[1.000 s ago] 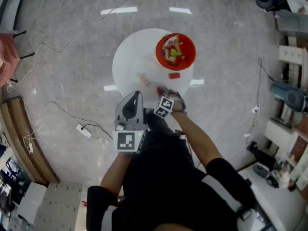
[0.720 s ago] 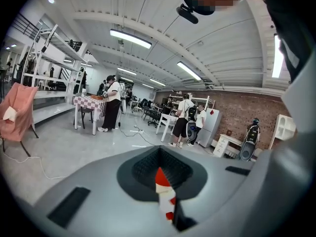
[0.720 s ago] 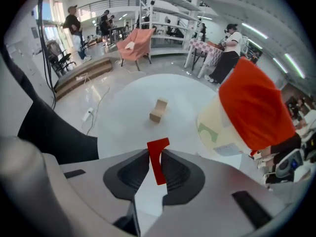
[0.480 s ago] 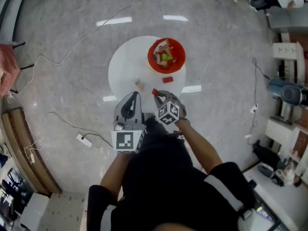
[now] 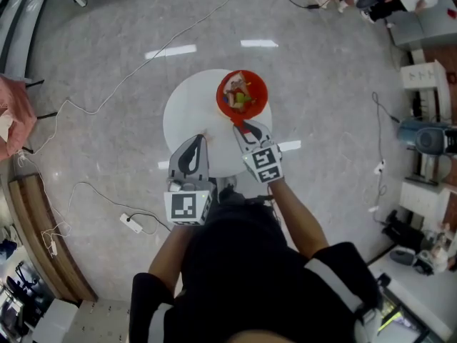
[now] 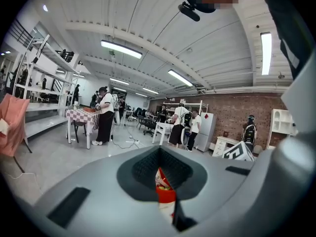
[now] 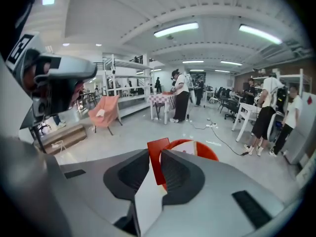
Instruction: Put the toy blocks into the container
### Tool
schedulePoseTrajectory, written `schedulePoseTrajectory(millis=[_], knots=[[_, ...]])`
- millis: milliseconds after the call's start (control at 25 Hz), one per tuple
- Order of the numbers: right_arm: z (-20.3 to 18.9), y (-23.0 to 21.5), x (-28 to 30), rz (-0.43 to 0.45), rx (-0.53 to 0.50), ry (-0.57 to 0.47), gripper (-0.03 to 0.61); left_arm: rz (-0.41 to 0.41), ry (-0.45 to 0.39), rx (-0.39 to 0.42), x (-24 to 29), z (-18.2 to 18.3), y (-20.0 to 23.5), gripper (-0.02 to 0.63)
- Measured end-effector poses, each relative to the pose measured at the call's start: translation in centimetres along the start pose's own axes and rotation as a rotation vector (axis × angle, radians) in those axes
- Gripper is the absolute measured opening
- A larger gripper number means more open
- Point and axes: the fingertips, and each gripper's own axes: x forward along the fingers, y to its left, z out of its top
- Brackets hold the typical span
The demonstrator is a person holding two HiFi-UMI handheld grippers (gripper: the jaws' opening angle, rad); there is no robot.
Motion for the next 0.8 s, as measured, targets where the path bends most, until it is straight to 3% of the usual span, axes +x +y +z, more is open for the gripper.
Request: schedulePoseTrajectory(millis=[120,360,560,800], knots=[[0.9,-2.8,1.1,-0.052,0.08,-0.022,0.071,-0.005,-0.007,0.022,0.0,0.1,0.0,-0.002],[-2.4,-7.5,5.2,-0.144,0.159,0.091,0.071,-0.007,-0.002,-0.008,0.0,0.3,-0.5,-0.002],[-5.0,-7.6,6.7,-0.157,0.175,0.184,0.071,-0.012,0.008,-0.009,-0.4,-0.1,-0.3,-0.002],[-5.0,-7.7,6.5,-0.198,0.201,0.163,0.072,-0.034,0.01,-0.005,-0.1,-0.2,0.9,-0.002]])
